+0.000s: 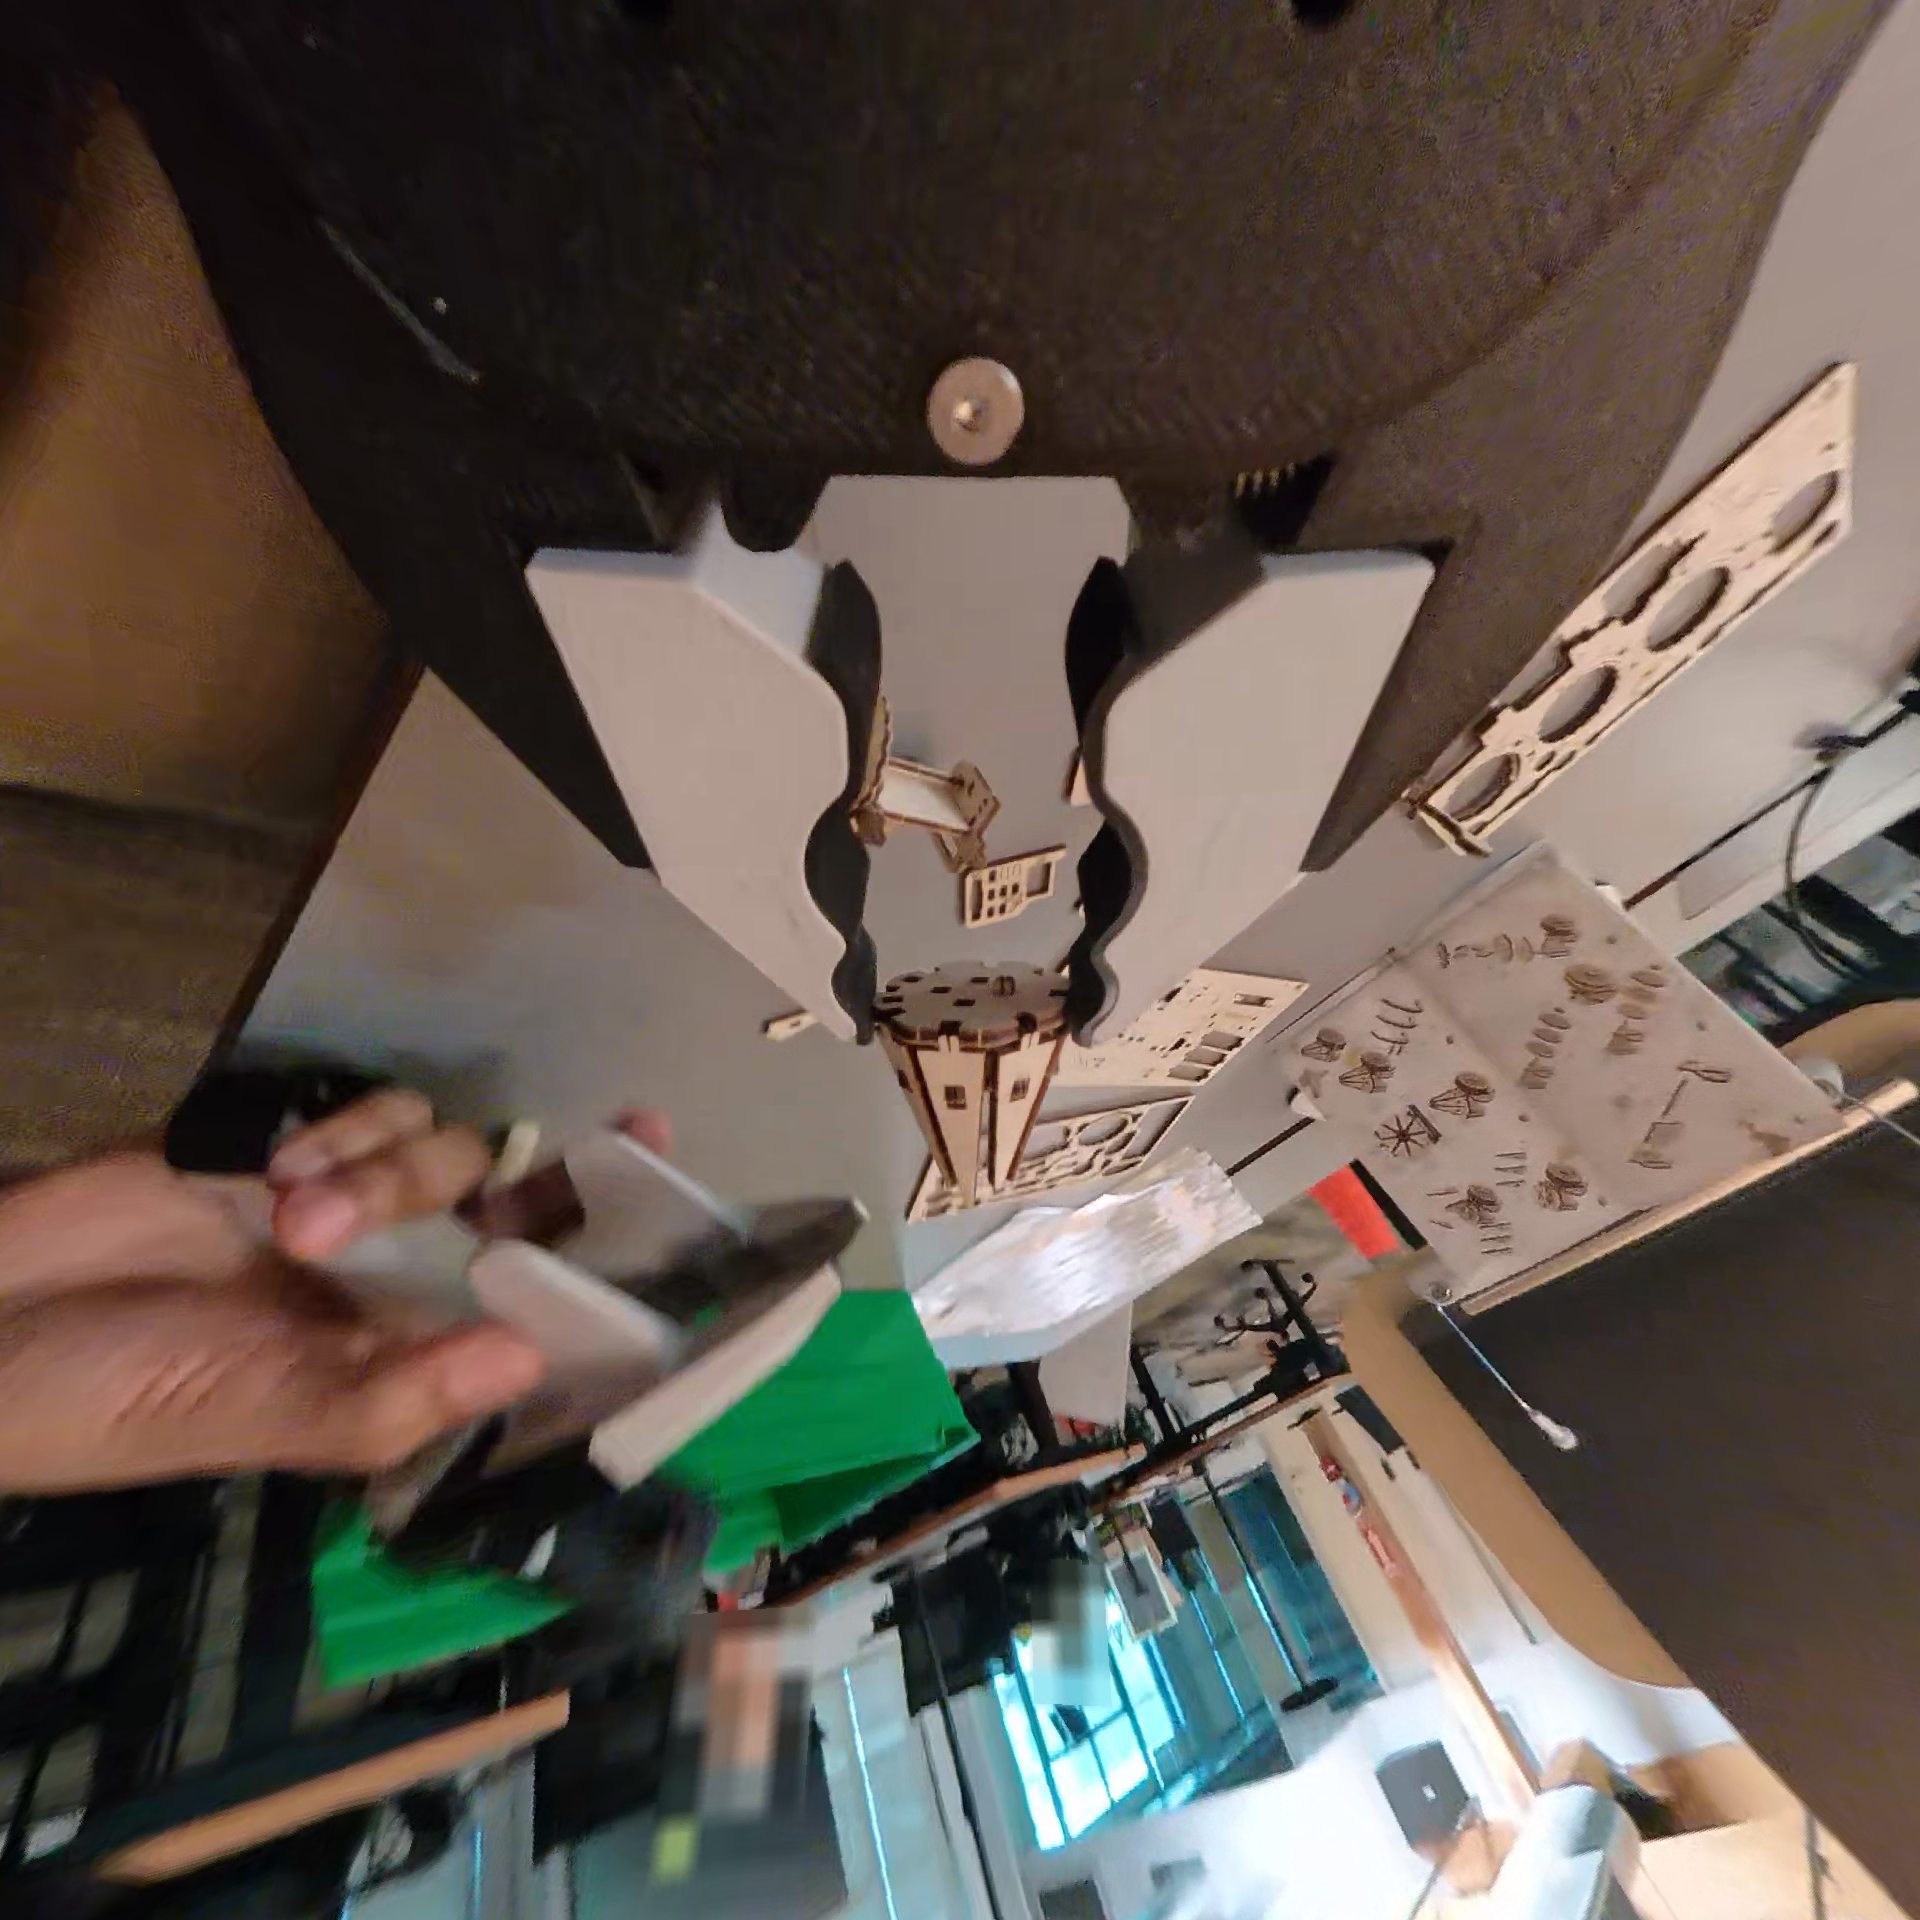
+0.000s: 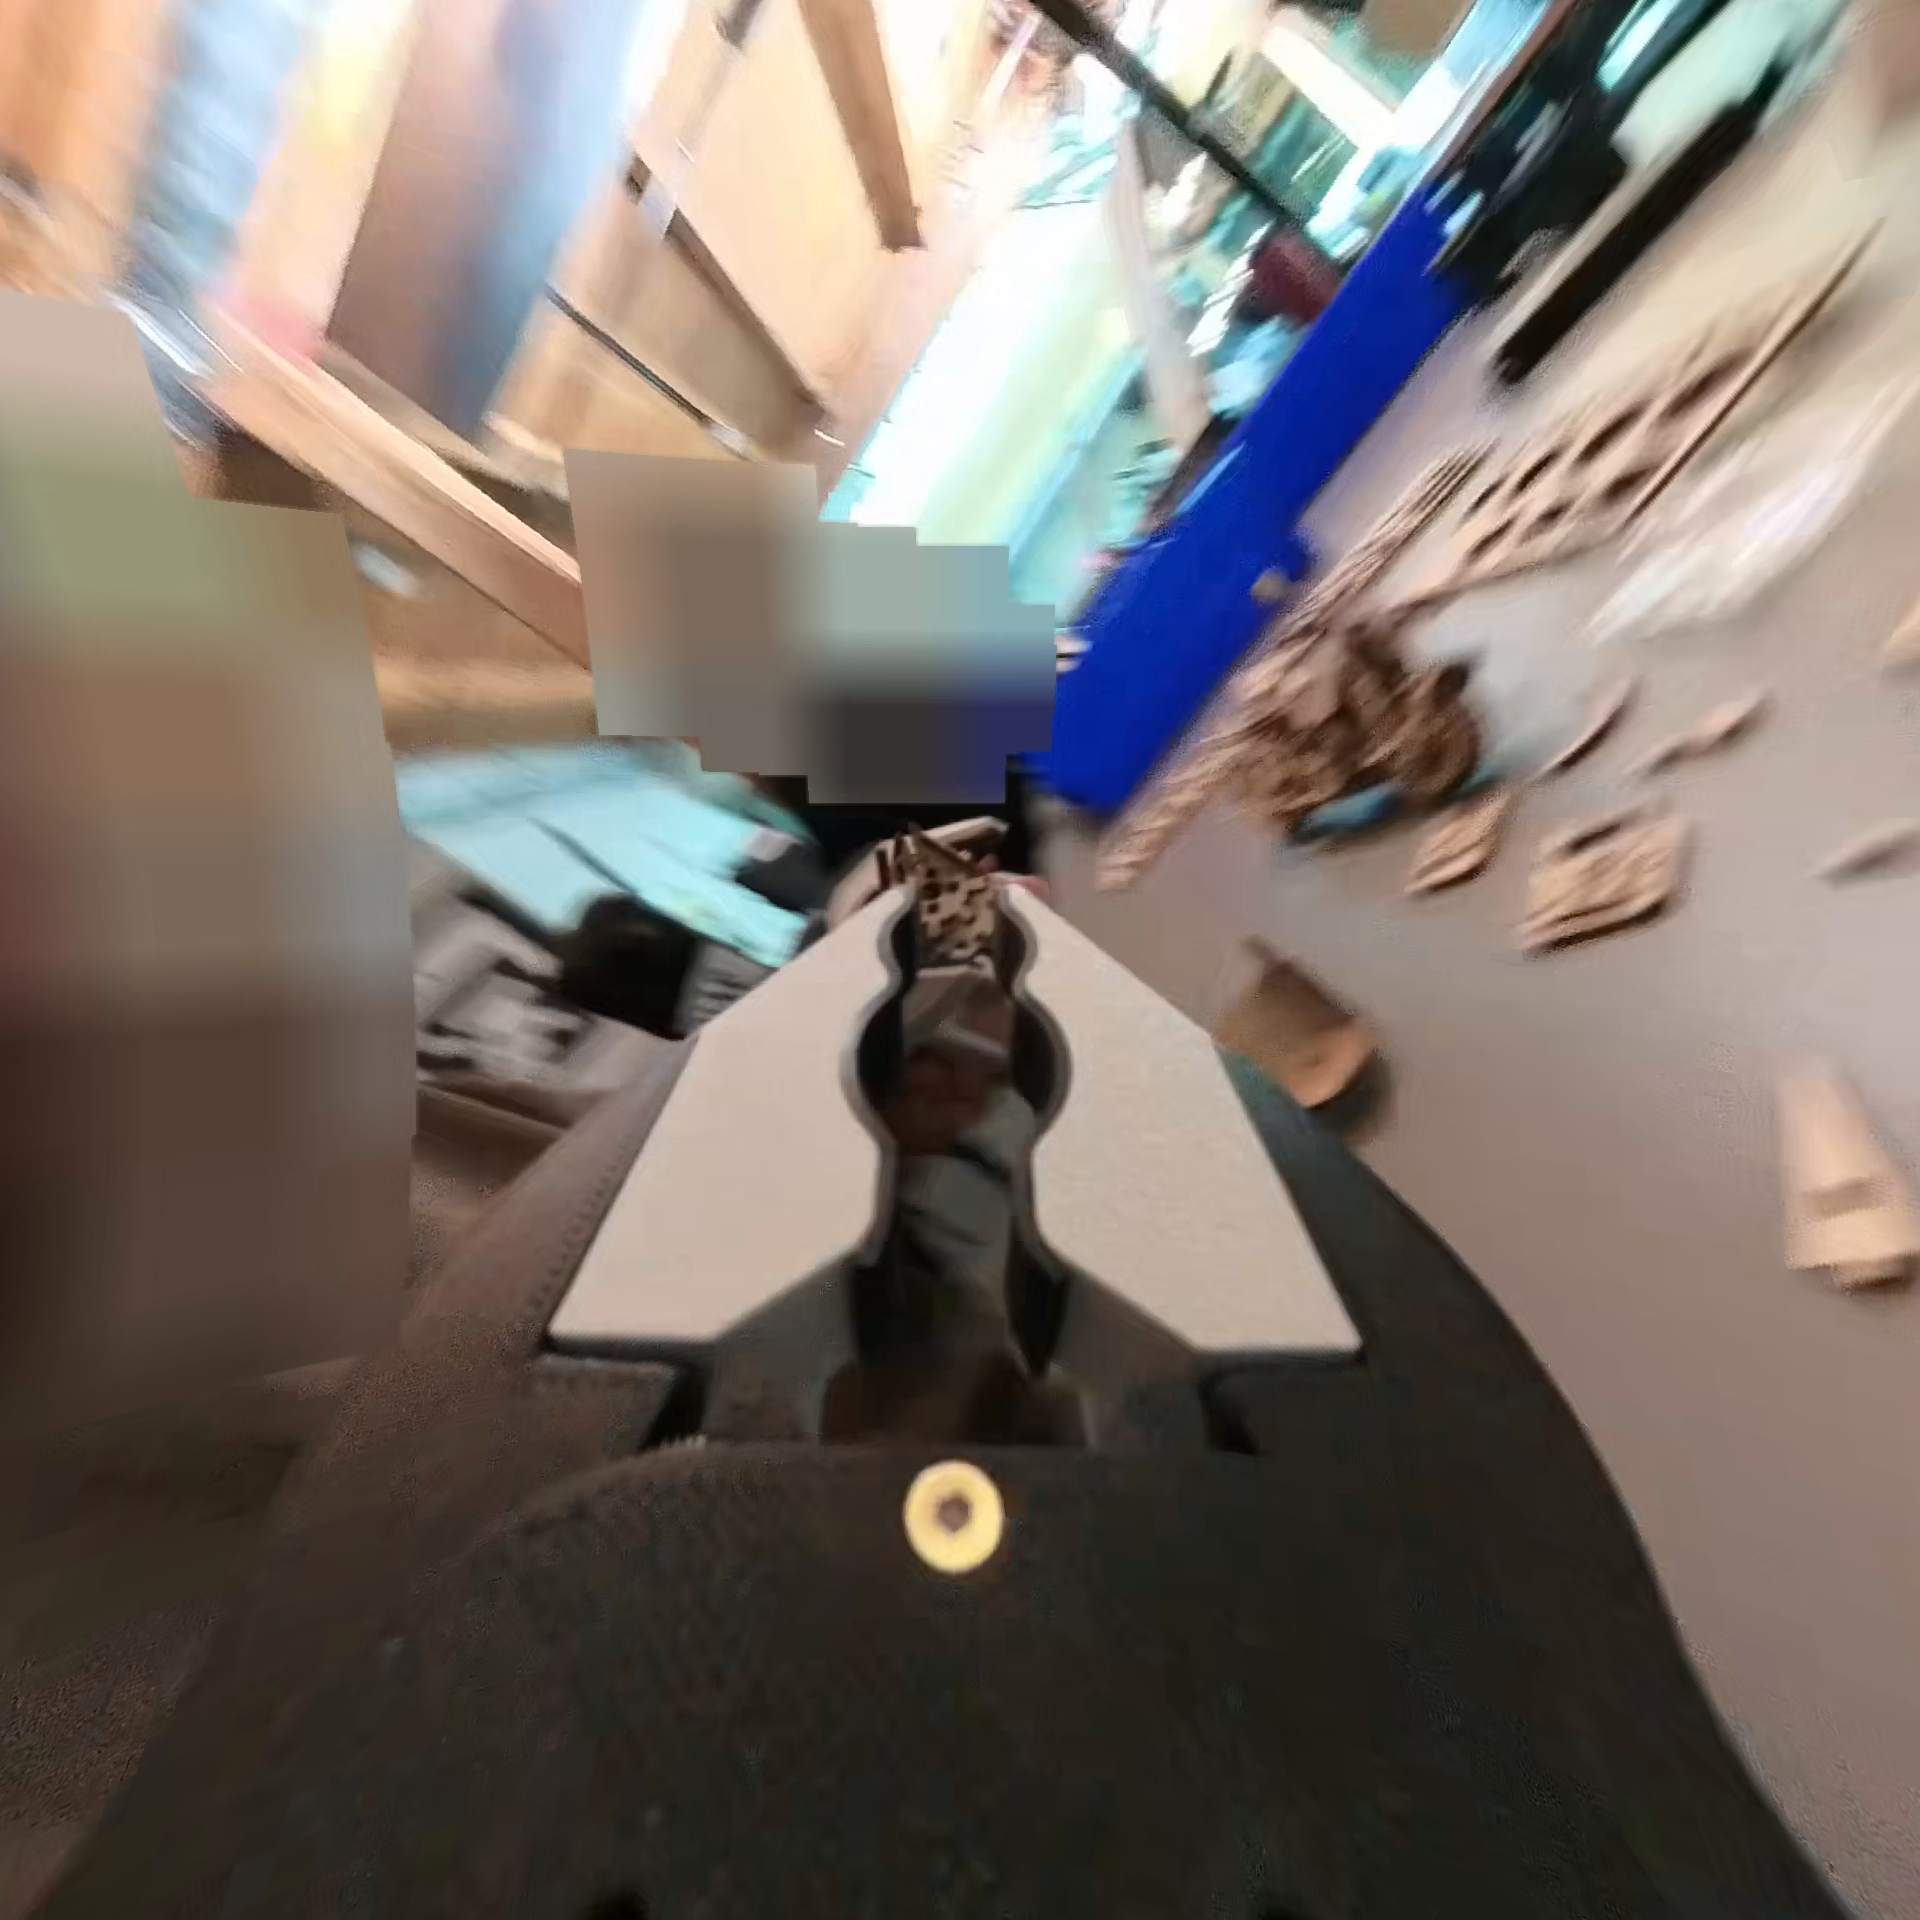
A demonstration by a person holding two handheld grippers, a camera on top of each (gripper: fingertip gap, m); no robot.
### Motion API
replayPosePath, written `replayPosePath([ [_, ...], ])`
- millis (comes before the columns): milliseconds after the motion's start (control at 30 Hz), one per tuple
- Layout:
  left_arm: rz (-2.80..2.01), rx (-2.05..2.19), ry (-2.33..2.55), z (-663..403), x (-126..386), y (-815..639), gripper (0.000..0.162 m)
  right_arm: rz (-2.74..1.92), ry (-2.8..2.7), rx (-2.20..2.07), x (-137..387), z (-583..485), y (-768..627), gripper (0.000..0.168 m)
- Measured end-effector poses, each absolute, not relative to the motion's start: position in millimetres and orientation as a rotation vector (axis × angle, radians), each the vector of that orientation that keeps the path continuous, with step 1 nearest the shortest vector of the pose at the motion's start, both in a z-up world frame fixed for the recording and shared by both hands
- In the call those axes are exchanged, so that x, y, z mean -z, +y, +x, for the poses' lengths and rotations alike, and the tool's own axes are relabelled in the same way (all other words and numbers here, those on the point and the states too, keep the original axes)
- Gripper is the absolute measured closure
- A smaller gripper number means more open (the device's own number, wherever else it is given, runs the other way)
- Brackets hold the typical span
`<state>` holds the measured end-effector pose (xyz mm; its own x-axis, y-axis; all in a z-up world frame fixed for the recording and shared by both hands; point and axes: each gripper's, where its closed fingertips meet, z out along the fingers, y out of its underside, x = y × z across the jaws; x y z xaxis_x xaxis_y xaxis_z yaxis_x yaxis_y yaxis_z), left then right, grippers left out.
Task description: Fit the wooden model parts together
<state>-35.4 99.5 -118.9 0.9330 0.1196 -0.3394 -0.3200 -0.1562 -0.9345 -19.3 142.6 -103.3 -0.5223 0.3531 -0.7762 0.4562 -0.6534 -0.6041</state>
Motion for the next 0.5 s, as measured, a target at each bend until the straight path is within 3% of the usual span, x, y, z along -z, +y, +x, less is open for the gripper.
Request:
replayPosePath([
  [100, -1.706, -0.475, 0.224, -33.9, 125.7, 106.2, 0.127, 1.671, 2.042, 2.419, 96.3, -18.6, 145.3, 0.117],
  [200, -1.699, -0.549, 0.281, -37.4, 127.0, 111.9, 0.127, 1.739, 2.472, 2.517, 90.0, -14.5, 137.5, 0.109],
  [267, -1.697, -0.583, 0.281, -46.4, 126.8, 114.9, 0.127, 1.781, 2.49, 2.693, 87.9, -11.9, 135.4, 0.107],
  [433, -1.725, -0.629, 0.282, -68.3, 132.2, 115.3, 0.126, 1.704, 2.593, 2.506, 102.0, -19.4, 121.1, 0.097],
  [500, -1.73, -0.649, 0.342, -66.9, 137.0, 112.9, 0.126, 1.664, 2.47, 2.563, 98.6, -17.8, 118.1, 0.1],
])
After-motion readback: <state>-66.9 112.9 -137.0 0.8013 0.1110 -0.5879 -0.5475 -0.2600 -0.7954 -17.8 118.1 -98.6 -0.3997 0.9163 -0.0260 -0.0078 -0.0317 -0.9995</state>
